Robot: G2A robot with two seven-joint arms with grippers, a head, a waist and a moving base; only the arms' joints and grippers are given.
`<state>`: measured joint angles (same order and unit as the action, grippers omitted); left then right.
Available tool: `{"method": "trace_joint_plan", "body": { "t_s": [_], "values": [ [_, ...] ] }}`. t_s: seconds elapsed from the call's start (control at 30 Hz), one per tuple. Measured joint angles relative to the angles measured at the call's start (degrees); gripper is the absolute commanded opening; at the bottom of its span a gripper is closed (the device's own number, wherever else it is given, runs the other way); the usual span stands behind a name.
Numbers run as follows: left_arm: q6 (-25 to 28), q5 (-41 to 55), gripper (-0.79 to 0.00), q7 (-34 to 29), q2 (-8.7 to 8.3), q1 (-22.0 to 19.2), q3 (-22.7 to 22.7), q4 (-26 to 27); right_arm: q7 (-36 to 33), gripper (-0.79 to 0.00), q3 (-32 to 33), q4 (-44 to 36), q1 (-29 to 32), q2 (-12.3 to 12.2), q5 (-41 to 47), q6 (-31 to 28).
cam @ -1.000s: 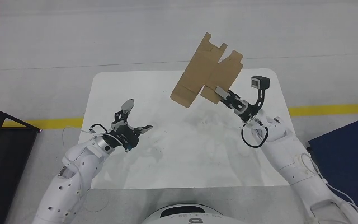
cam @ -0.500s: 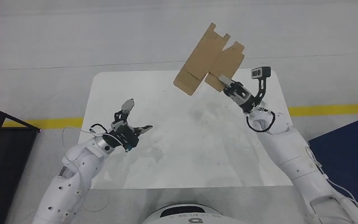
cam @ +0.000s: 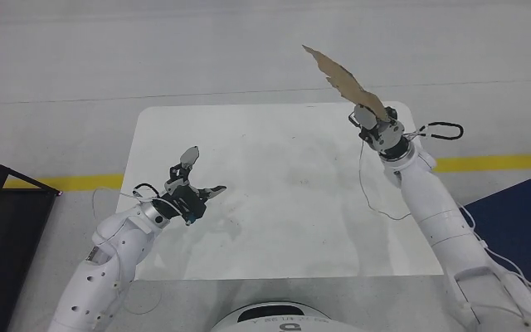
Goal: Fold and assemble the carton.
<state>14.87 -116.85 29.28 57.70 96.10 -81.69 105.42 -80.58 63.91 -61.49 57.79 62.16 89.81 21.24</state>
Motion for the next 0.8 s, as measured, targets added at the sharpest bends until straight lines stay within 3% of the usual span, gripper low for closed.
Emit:
{"method": "trace_joint_plan", "body": {
  "t_s": [0.47, 0.57, 0.7, 0.8],
  "values": [
    [0.0, 0.0, 0.0, 0.0, 0.0, 0.0, 0.0, 0.0, 1.2, -0.785, -0.5, -0.6, 0.6, 0.2, 0.4, 1.4],
    [0.0, 0.0, 0.0, 0.0, 0.0, 0.0, 0.0, 0.0, 7.9, -0.785, -1.3, -4.8, 2.6, 0.5, 8.6, 9.8],
    [0.0, 0.0, 0.0, 0.0, 0.0, 0.0, 0.0, 0.0, 24.5, -0.785, -1.2, -11.1, 4.8, 0.1, 31.5, 26.7],
    [0.0, 0.0, 0.0, 0.0, 0.0, 0.0, 0.0, 0.0, 35.5, -0.785, -1.6, -11.2, 5.9, 0.0, 46.8, 36.0]
  ]
}}
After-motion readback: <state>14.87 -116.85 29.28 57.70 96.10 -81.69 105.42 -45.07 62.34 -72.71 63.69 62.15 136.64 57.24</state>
